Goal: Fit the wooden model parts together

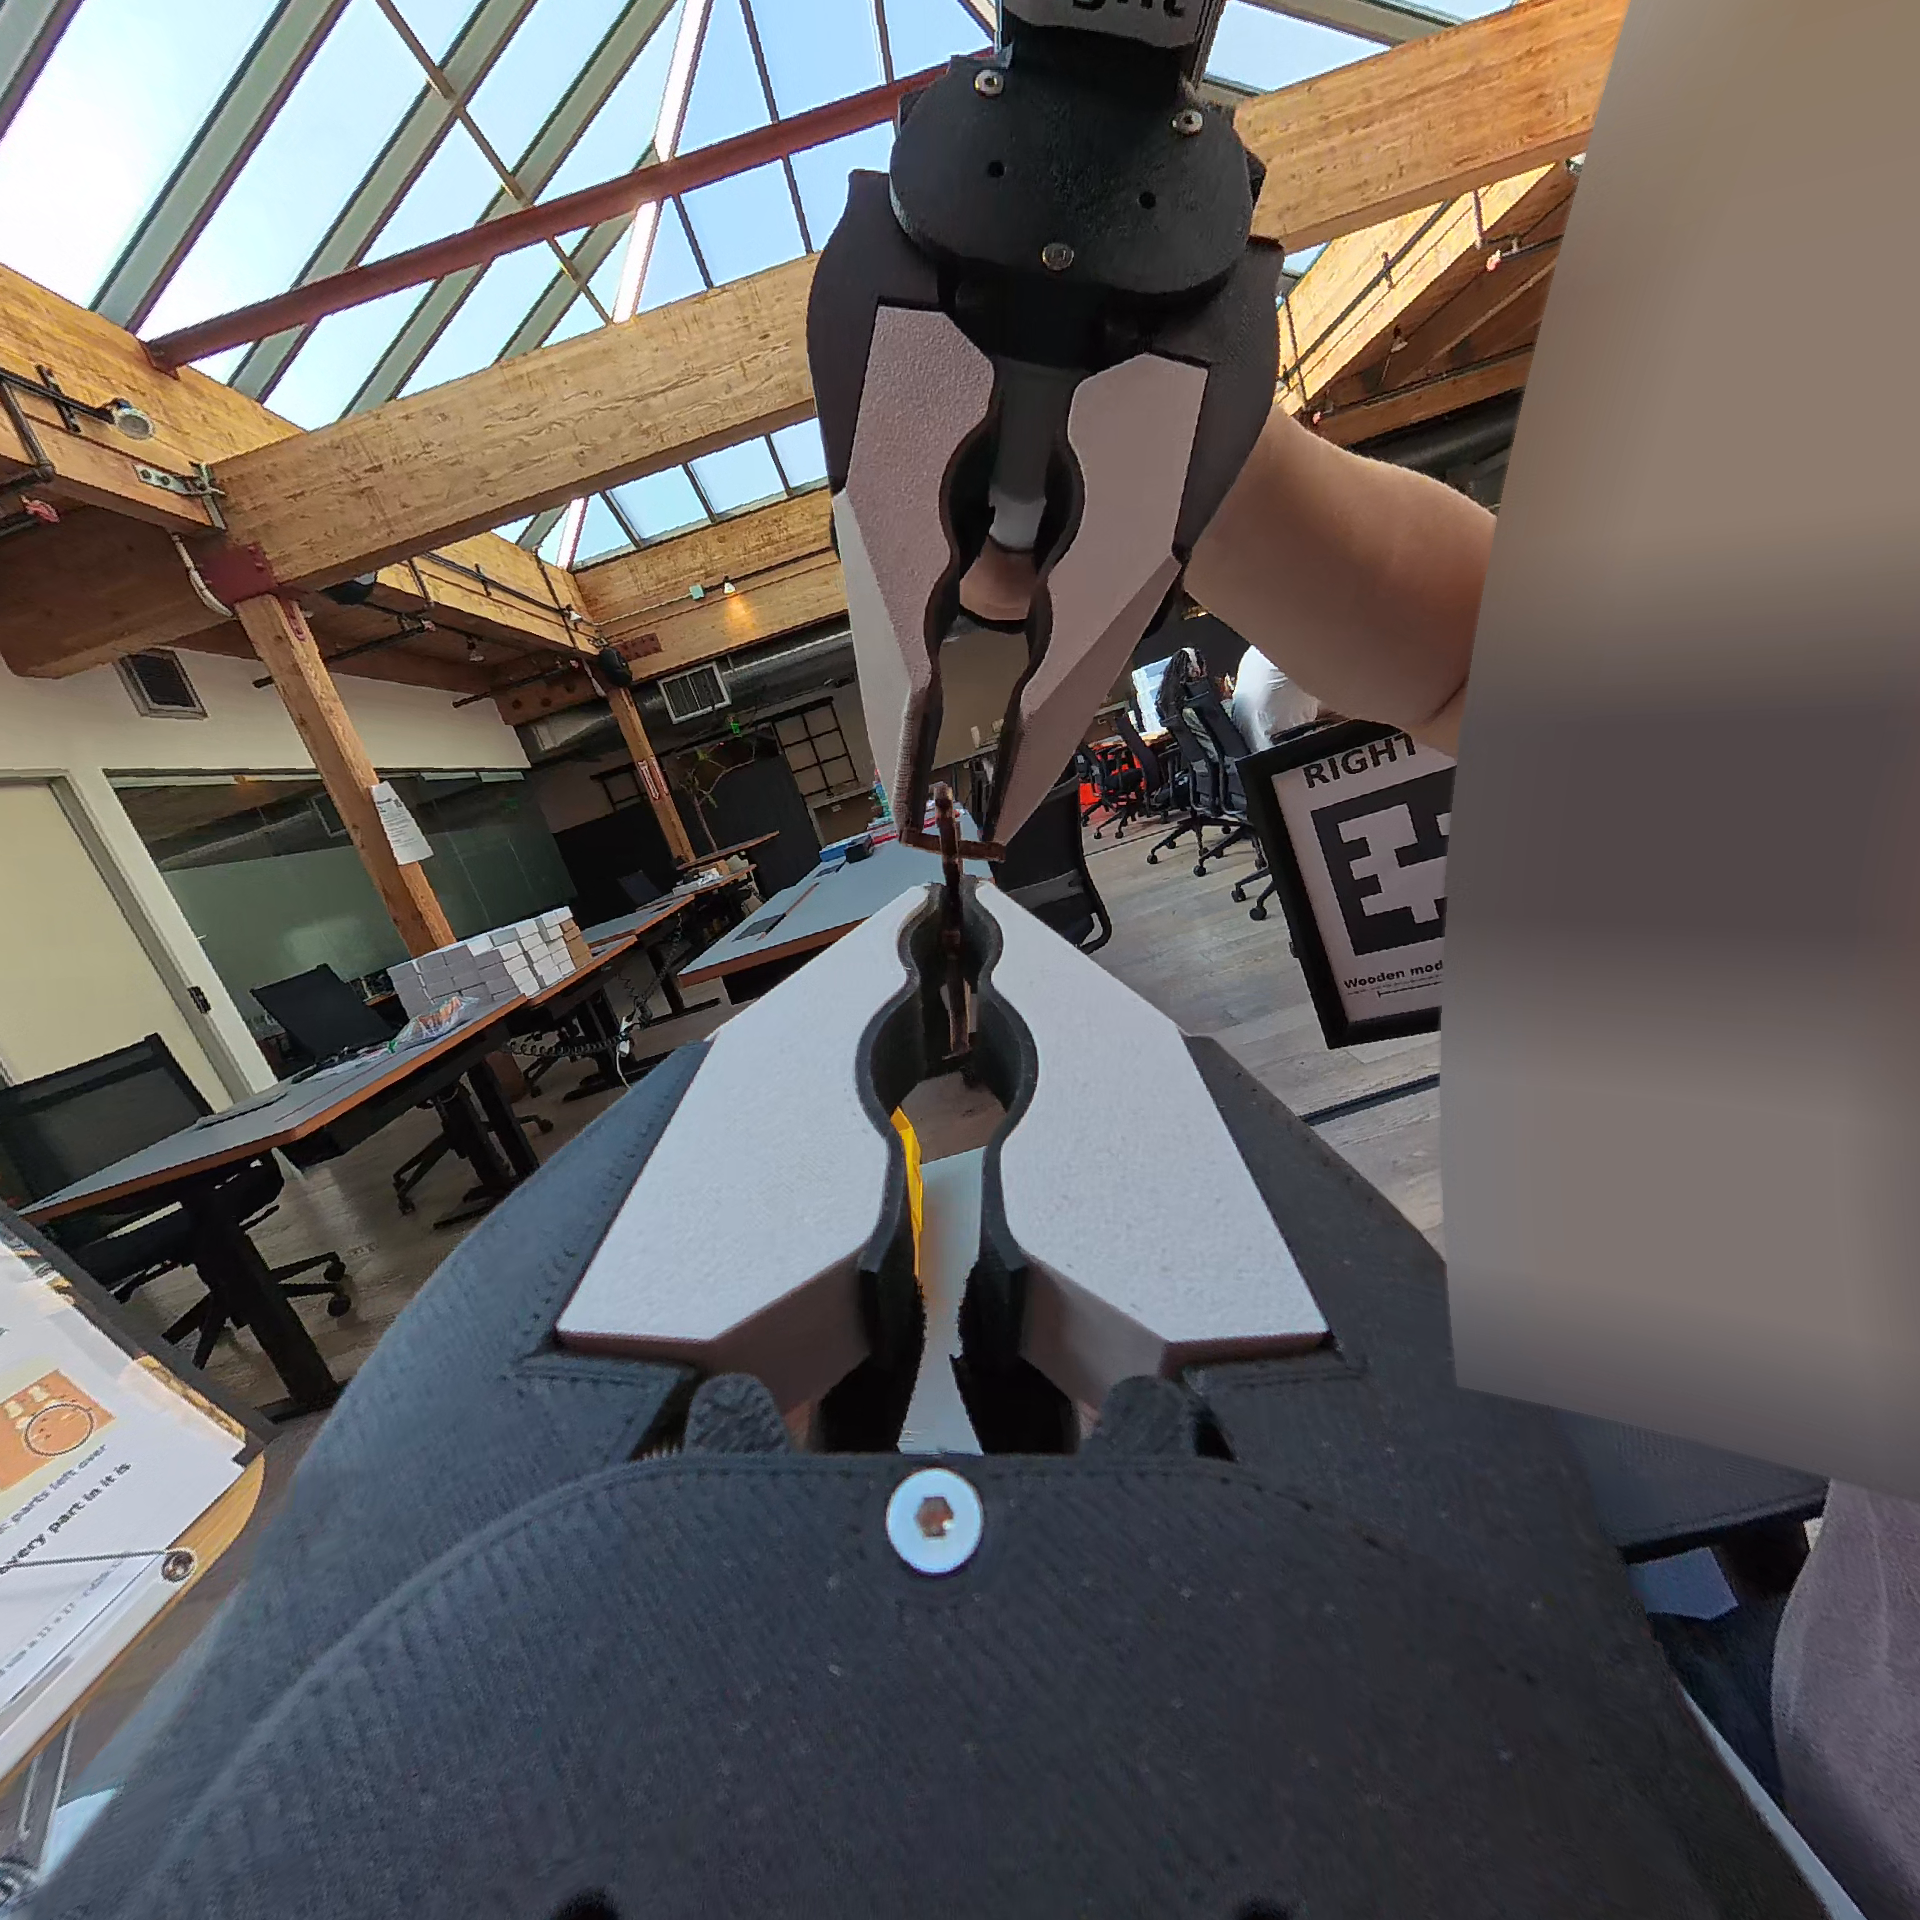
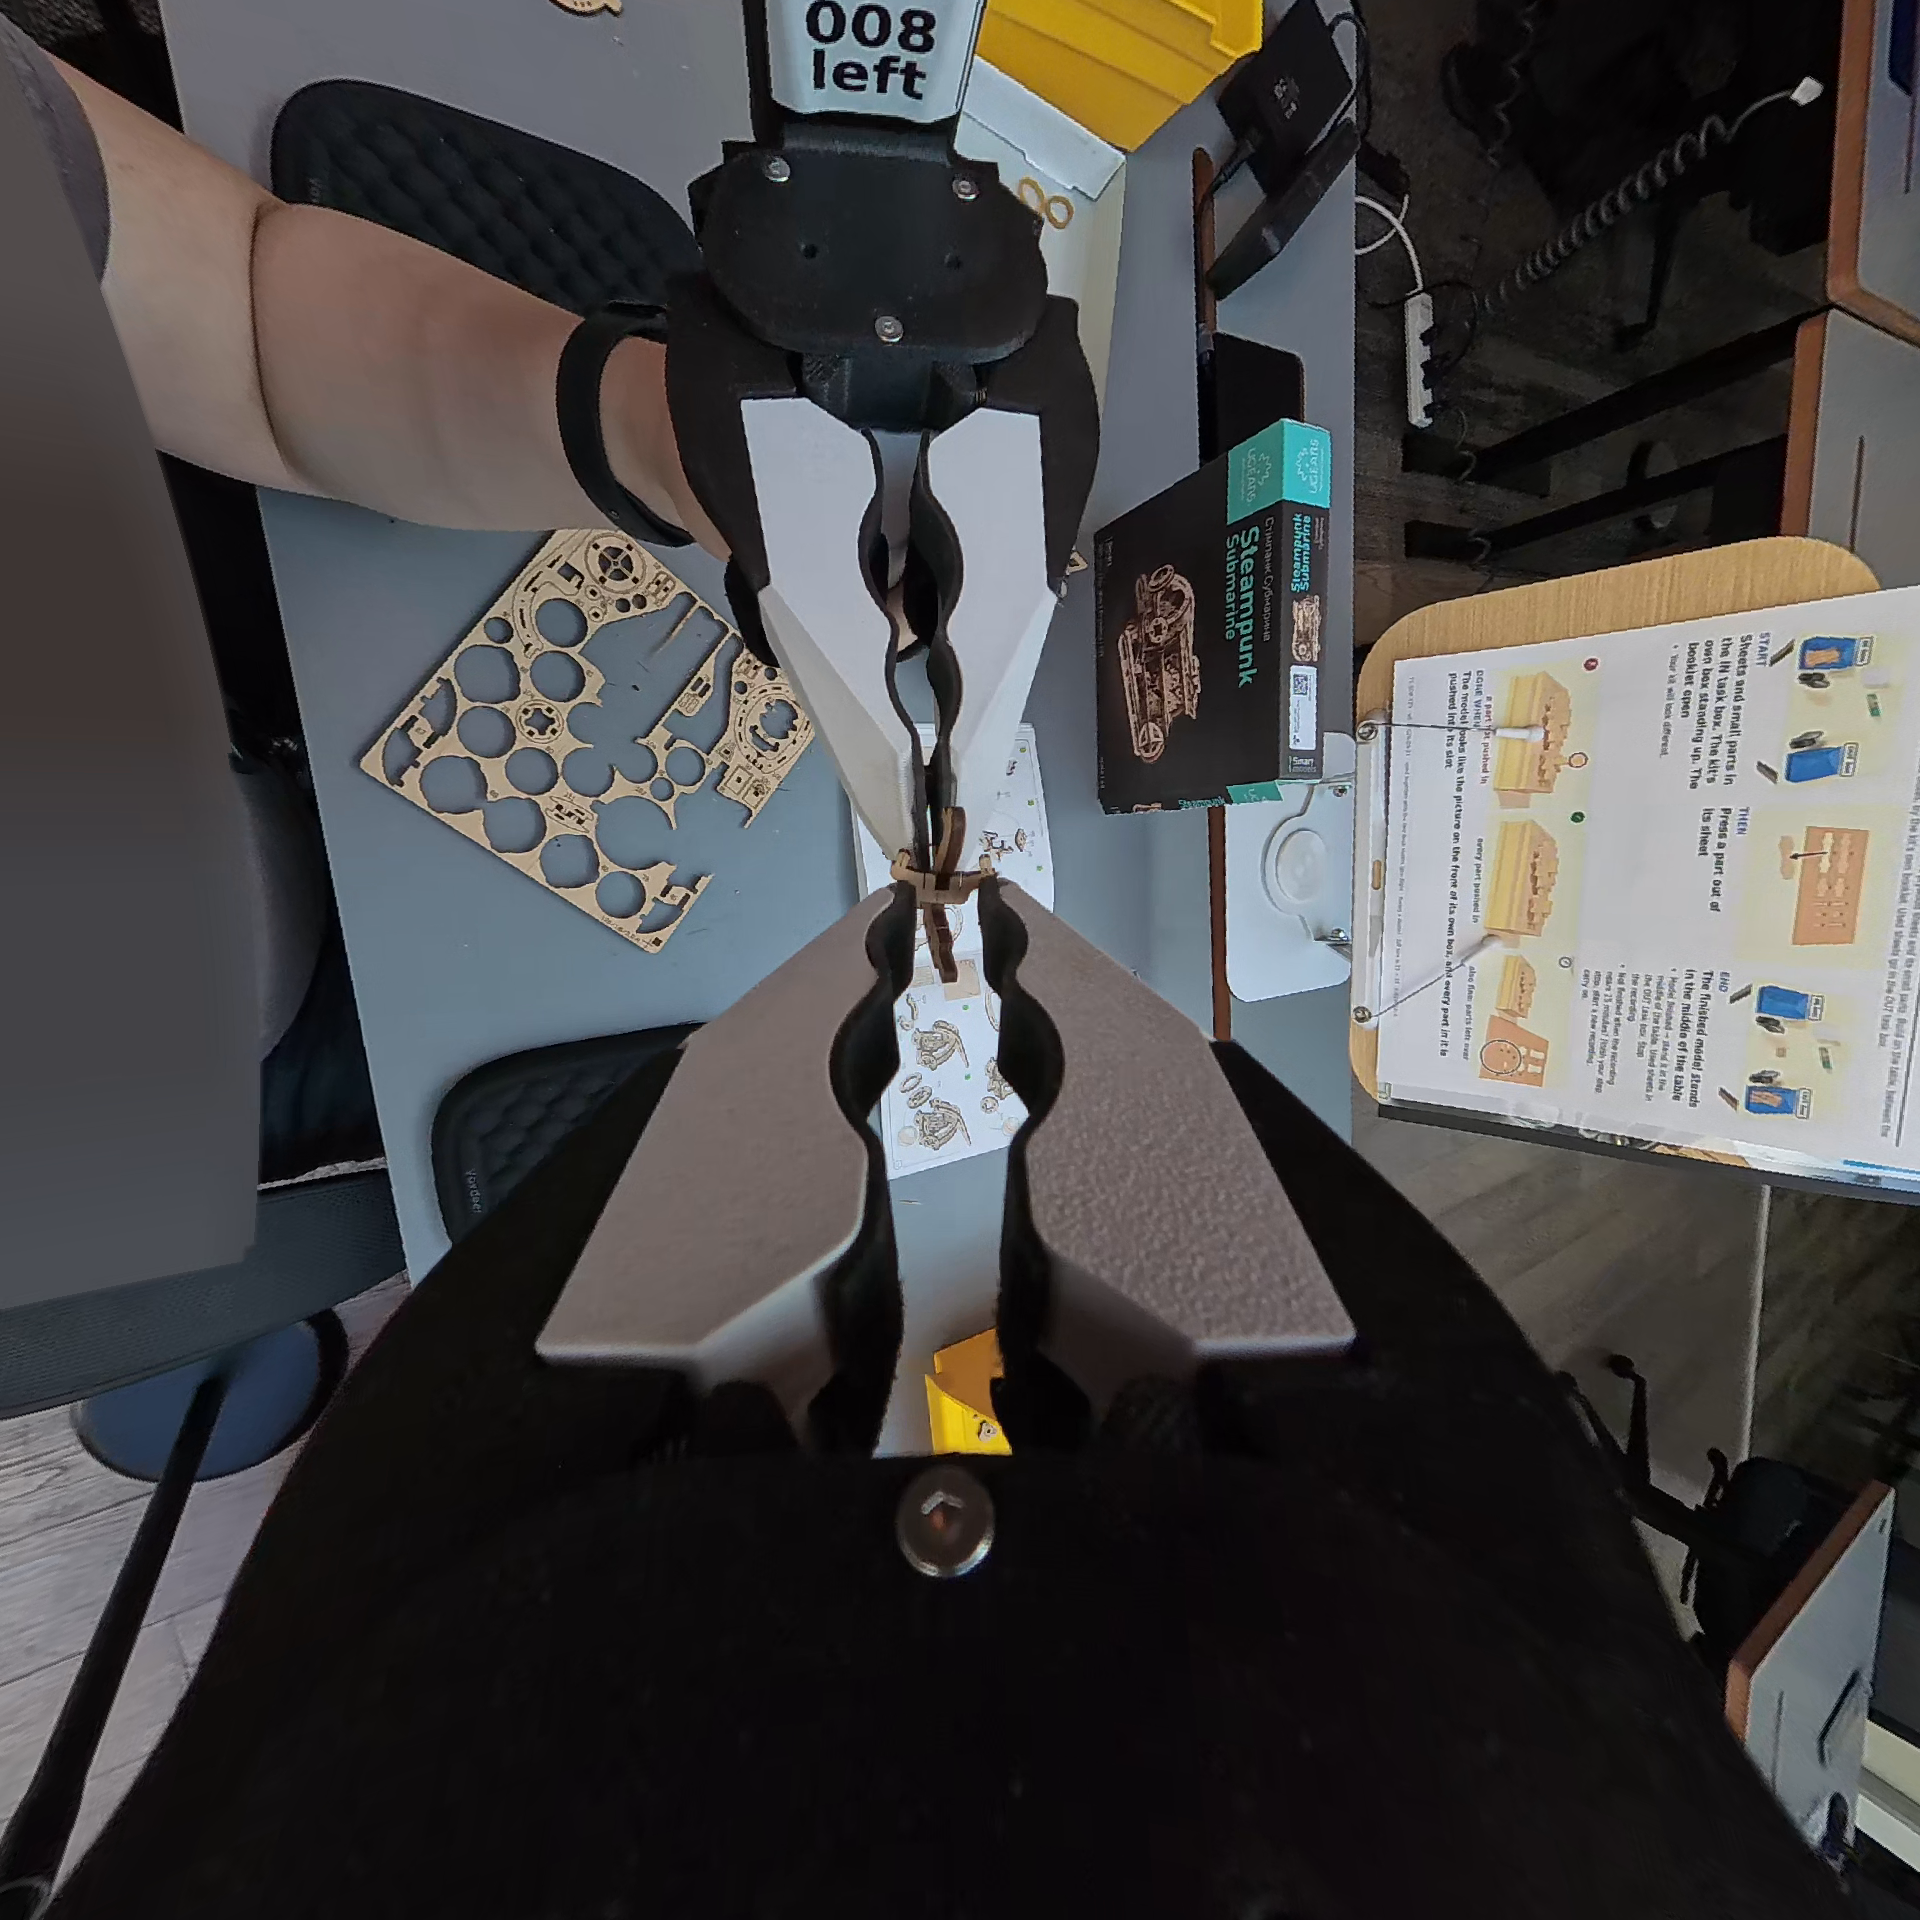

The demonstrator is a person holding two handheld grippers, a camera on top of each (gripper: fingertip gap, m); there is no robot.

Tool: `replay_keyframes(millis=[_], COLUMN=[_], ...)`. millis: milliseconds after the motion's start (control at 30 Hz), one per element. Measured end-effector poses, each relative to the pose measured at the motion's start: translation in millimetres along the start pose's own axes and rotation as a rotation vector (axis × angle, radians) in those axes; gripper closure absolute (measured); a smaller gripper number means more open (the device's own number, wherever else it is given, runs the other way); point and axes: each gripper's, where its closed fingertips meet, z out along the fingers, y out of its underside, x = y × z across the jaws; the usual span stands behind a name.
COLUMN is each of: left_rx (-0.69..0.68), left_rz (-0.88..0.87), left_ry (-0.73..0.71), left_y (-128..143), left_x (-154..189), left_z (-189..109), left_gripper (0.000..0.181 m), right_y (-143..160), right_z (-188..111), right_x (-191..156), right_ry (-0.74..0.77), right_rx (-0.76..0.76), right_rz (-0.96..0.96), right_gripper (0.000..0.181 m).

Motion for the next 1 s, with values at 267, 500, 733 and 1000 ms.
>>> replay_keyframes(millis=[267,500,733,1000], left_rx=[0.061,0.126,0.155,0.162], left_rz=[-0.049,-0.08,-0.097,-0.103], left_ry=[0.016,0.022,0.013,0.013], left_y=[-7.4,-17.2,-22.4,-23.5], left_x=[-0.3,-1.9,-4.6,-4.8], left_z=[-1.7,-7.2,-11.2,-11.8], left_gripper=[0.181,0.181,0.181,0.181], right_y=[-6.2,-17.5,-23.2,-23.5], right_z=[-3.7,-6.9,-7.8,-6.7], right_x=[1.4,5.5,9.4,9.5], right_ry=[-0.049,-0.03,-0.023,-0.039], right_rx=[0.007,0.025,0.038,0.042], right_rz=[0.026,0.008,0.013,0.025], right_gripper=[0.17,0.167,0.165,0.165])
